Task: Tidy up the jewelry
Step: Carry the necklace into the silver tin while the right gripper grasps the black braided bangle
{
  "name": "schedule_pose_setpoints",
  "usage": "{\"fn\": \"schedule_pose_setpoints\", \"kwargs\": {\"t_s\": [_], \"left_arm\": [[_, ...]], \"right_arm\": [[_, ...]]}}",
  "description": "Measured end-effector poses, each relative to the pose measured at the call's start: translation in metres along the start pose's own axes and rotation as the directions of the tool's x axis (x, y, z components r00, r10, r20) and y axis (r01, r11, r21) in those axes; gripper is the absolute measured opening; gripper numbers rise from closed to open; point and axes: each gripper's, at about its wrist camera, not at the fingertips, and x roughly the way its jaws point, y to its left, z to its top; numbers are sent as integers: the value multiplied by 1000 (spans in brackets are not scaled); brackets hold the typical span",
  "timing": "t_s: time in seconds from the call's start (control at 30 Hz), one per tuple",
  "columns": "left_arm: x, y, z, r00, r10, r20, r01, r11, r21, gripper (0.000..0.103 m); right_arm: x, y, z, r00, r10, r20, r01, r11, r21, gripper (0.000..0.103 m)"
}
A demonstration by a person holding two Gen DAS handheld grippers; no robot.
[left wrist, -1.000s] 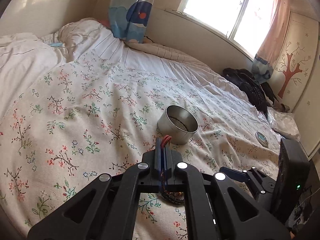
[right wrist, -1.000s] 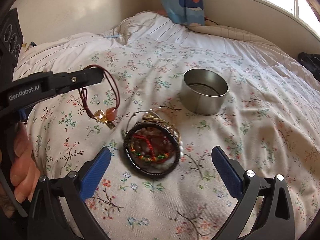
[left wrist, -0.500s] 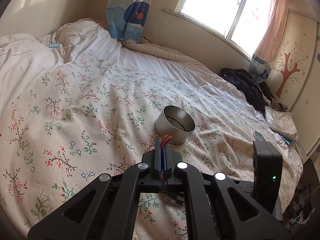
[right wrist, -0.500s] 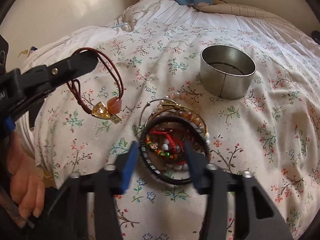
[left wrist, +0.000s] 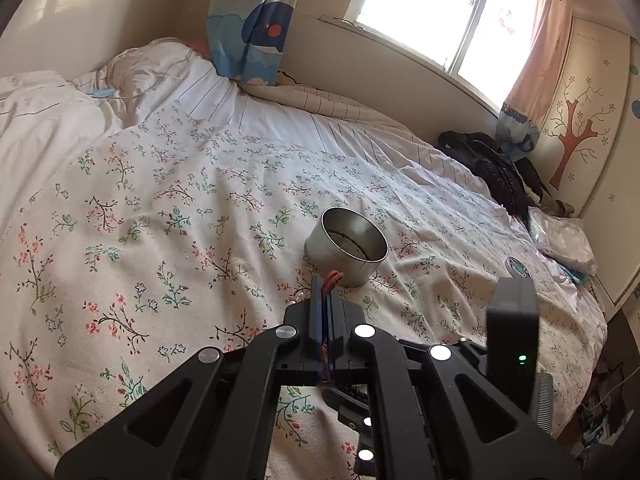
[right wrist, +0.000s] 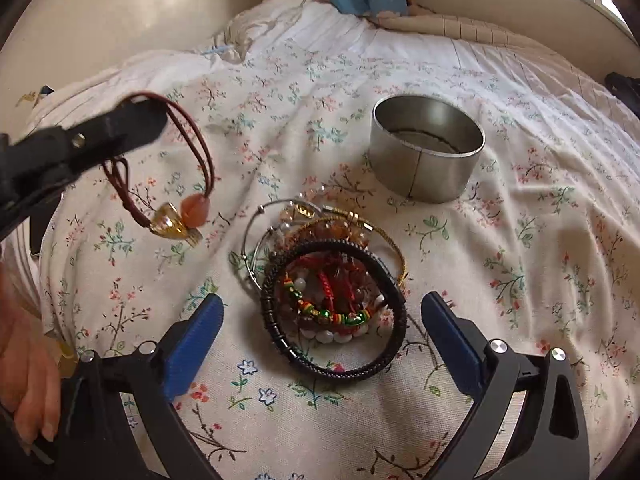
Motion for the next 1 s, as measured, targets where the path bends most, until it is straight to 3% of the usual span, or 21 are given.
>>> {"fn": "schedule_pose_setpoints", "kwargs": {"t_s": [0.1,0.23,0.47,0.73,1.0], "left_arm": [[0,0,0,1000,-5,2,5,1000,0,2],[-3,-1,1,1000,-22,13,22,1000,-1,2],[10,-25,16,995,-102,11,101,994,46,2],[54,-50,56,986,-164,-5,164,985,53,2],[98,-62,75,985,-170,-38,171,984,52,2]], "right_arm": [[-5,-8,-1,999,52,10,-52,998,37,67],[-26,-10,-1,993,67,93,-71,997,41,67],[-53,-29,12,975,-32,220,11,996,93,67],[-61,-62,27,966,-79,245,44,988,147,67],[-53,-78,51,958,-114,263,74,985,158,67]]}}
